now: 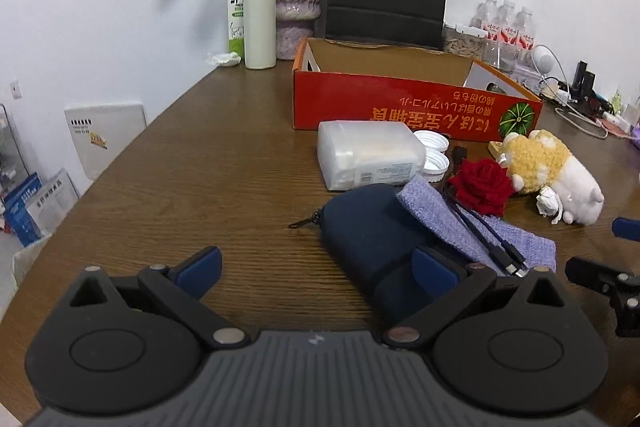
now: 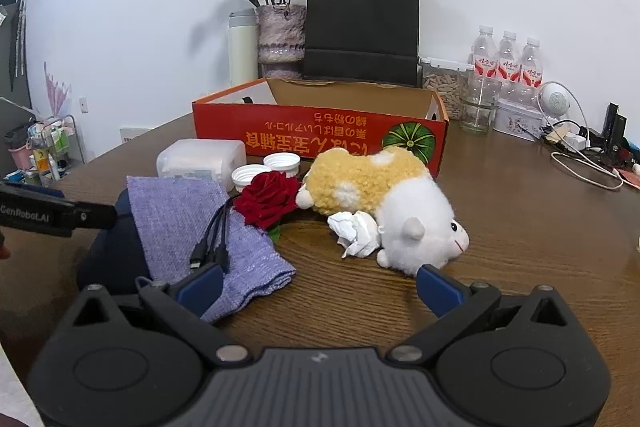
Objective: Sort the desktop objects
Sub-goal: 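Grasp the navy pouch with the left tool, then grasp the black multi-plug cable with the right tool while the left tool lifts the pouch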
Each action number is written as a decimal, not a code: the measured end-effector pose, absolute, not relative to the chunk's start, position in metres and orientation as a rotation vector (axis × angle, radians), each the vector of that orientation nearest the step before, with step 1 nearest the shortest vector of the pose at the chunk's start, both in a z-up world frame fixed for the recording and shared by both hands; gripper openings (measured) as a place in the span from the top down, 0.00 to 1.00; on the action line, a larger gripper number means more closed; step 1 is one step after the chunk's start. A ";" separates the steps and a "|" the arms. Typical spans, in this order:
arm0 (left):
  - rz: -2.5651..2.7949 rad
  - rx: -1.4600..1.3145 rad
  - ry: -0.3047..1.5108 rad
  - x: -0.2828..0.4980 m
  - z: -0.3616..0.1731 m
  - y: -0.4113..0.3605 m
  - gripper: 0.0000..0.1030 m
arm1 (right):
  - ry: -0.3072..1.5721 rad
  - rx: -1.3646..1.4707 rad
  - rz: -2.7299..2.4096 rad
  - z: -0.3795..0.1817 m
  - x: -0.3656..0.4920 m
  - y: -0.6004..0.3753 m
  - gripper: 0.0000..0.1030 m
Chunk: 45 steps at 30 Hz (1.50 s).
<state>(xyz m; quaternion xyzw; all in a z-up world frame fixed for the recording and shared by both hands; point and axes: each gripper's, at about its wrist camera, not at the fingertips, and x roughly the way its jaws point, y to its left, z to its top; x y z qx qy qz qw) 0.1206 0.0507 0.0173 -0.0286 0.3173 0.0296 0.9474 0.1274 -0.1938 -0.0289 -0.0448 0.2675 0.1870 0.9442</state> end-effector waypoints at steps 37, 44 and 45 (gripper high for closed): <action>-0.042 0.004 0.747 0.159 -0.003 0.041 0.01 | 0.572 -0.091 0.413 -0.034 0.132 -0.190 0.00; 0.014 -0.050 0.671 0.149 -0.002 0.049 0.28 | 0.578 -0.109 0.402 -0.032 0.131 -0.184 0.00; 0.011 -0.058 0.667 0.147 -0.001 0.052 0.29 | 0.579 -0.111 0.402 -0.031 0.132 -0.183 0.00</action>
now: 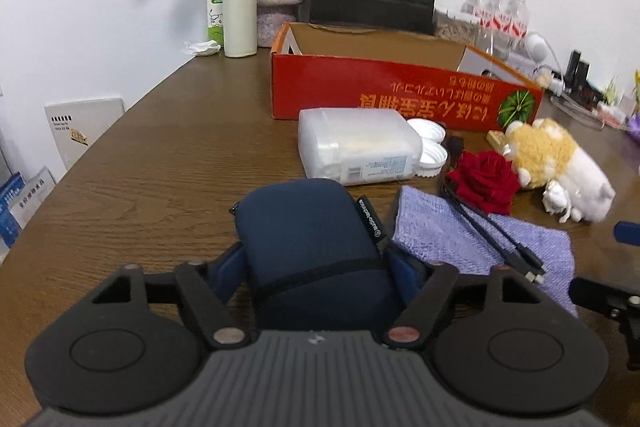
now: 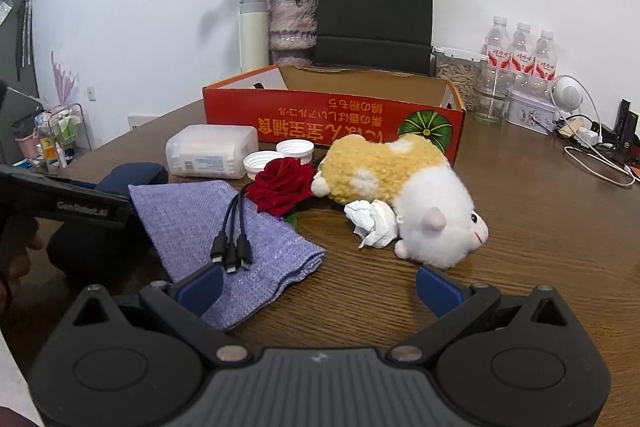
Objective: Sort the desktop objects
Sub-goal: 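Grasp the black multi-plug cable with the right tool while the left tool lifts the pouch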
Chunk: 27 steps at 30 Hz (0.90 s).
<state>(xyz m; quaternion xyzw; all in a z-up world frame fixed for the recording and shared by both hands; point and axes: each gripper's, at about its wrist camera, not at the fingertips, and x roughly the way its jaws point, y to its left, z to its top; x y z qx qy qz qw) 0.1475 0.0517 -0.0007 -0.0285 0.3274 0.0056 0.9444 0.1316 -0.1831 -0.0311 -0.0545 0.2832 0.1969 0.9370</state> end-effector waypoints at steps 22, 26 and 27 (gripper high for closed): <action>-0.015 -0.128 0.568 0.127 0.013 0.089 0.36 | 0.613 -0.244 0.544 -0.023 0.169 -0.101 0.63; -0.021 -0.142 0.563 0.125 0.013 0.096 0.36 | 0.646 -0.254 0.554 -0.027 0.174 -0.095 0.76; -0.024 -0.145 0.562 0.125 0.012 0.097 0.36 | 0.652 -0.251 0.568 -0.026 0.175 -0.095 0.84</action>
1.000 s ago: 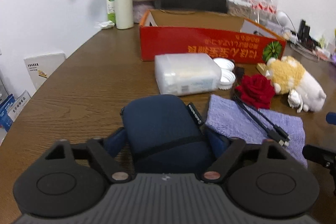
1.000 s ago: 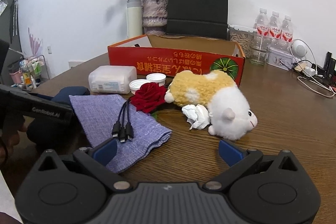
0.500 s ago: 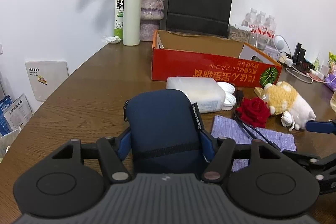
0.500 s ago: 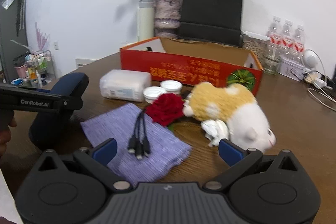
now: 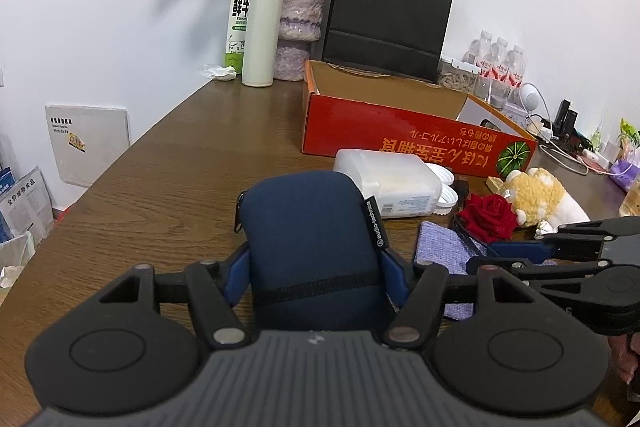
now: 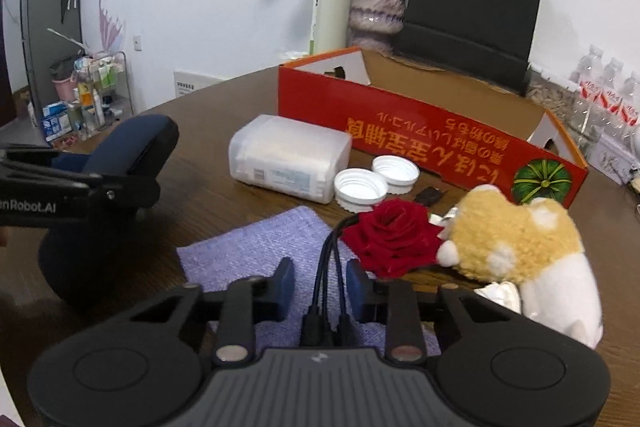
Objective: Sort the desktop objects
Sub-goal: 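Grasp the black multi-plug cable with the right tool while the left tool lifts the pouch, then lift the pouch and the cable over the cardboard box with both tools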
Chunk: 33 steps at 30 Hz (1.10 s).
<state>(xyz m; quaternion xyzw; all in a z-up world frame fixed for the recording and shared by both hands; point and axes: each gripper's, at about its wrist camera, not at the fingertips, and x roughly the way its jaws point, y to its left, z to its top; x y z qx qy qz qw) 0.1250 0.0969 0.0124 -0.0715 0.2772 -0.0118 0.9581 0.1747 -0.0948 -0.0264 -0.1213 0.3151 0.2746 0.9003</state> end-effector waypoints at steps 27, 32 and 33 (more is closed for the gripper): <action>-0.159 -0.140 0.316 0.141 0.096 0.074 0.37 | 0.357 0.124 0.584 0.099 0.198 -0.153 0.99; -0.180 -0.137 0.233 0.166 0.130 0.063 0.37 | 0.255 0.149 0.554 0.136 0.225 -0.160 0.99; -0.182 -0.137 0.220 0.173 0.136 0.062 0.37 | 0.236 0.149 0.543 0.143 0.231 -0.160 0.99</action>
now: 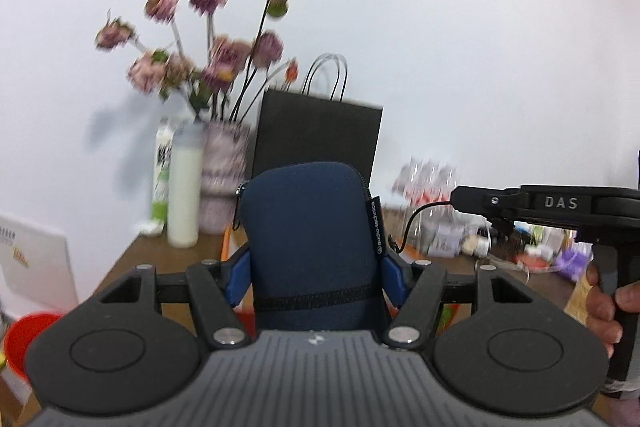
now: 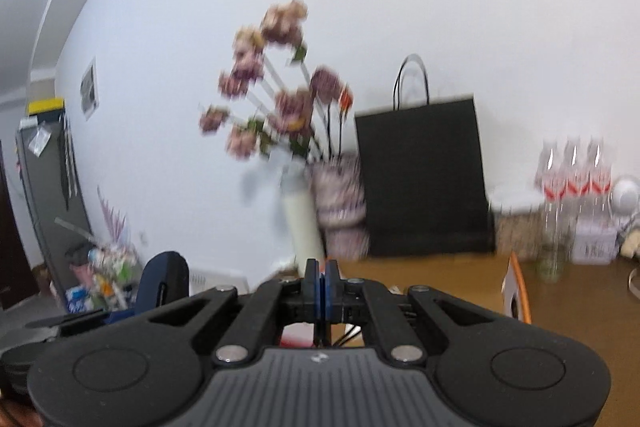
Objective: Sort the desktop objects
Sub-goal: 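Lift the pouch and the cable over the cardboard box with both tools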
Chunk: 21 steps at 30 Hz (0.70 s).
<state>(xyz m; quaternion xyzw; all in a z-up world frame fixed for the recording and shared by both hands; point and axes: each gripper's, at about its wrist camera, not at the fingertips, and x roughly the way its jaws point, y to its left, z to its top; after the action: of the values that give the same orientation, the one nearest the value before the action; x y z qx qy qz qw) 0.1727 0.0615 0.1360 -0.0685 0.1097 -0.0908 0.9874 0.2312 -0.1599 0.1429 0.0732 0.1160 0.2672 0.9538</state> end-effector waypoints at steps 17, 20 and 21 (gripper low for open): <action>-0.159 -0.128 0.319 0.350 0.110 0.030 0.37 | 0.284 0.198 0.452 0.099 0.395 -0.161 0.99; -0.158 -0.097 0.402 0.375 0.086 0.027 0.37 | 0.363 0.181 0.446 0.065 0.415 -0.159 0.99; -0.158 -0.090 0.423 0.382 0.080 0.027 0.37 | 0.398 0.164 0.443 0.056 0.422 -0.156 0.99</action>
<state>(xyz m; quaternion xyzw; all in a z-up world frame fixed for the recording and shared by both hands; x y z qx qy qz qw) 0.3815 0.0267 0.0800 -0.0444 0.2095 -0.0785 0.9736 0.4222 -0.1565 0.0561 0.0807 0.1957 0.2180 0.9527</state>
